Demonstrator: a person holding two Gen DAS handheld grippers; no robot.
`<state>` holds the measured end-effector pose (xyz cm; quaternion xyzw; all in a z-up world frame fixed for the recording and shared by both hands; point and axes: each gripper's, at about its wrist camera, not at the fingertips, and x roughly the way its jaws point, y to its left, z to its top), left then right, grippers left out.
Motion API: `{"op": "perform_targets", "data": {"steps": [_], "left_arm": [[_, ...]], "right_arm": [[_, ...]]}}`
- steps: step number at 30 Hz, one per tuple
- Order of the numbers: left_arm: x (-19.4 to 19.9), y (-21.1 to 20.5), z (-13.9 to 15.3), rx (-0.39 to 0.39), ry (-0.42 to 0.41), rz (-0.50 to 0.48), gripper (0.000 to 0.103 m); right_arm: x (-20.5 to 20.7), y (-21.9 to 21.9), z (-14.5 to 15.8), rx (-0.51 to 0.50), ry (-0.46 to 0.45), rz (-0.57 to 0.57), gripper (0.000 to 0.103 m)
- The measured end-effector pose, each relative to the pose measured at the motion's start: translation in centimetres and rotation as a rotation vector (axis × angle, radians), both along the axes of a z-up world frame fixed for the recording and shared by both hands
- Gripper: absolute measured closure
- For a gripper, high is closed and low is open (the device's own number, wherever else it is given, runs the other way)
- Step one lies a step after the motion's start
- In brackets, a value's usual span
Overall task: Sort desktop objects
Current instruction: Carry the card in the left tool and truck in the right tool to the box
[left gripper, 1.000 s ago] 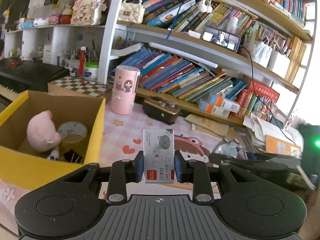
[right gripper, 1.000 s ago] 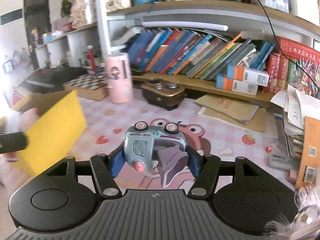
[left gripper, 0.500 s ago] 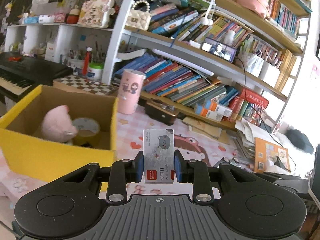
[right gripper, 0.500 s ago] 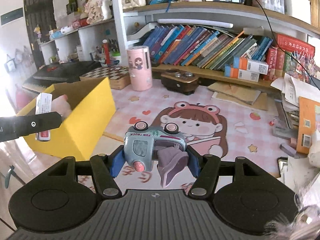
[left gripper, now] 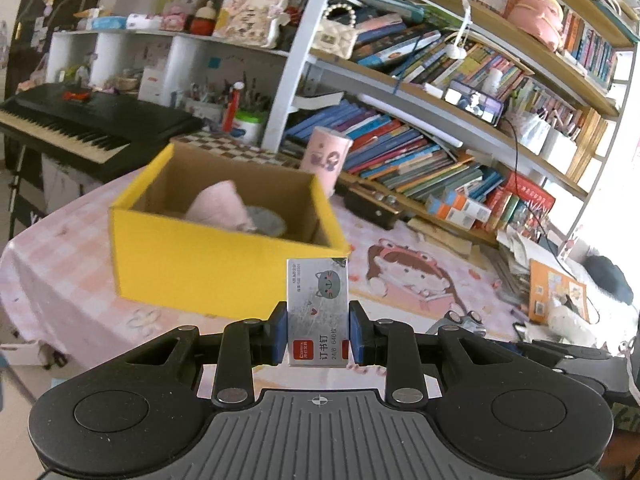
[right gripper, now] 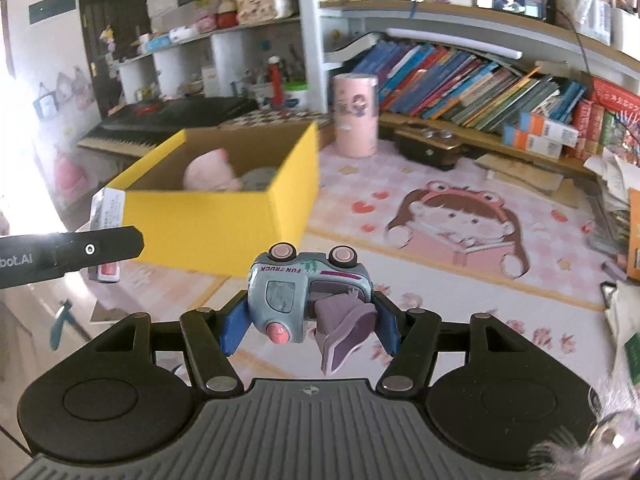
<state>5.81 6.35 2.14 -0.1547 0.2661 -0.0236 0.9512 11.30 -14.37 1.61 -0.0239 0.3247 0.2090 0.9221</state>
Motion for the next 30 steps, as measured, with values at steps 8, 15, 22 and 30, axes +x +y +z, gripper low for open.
{"op": "perform_targets", "data": {"steps": [8, 15, 22, 30], "left_arm": [[-3.7, 3.0, -0.7, -0.006, 0.035, 0.016, 0.075], [-6.5, 5.0, -0.8, -0.007, 0.04, 0.039, 0.075], [-8.4, 7.1, -0.8, -0.026, 0.037, 0.084, 0.075], [-9.7, 8.9, -0.8, -0.039, 0.024, 0.116, 0.075]], "right_arm": [[-3.6, 3.4, -0.9, -0.001, 0.029, 0.024, 0.043], [-5.9, 5.9, -1.1, 0.0, 0.039, 0.058, 0.043], [-7.4, 8.1, -0.8, -0.014, 0.03, 0.101, 0.043], [-8.1, 10.2, -0.5, -0.028, 0.024, 0.142, 0.043]]}}
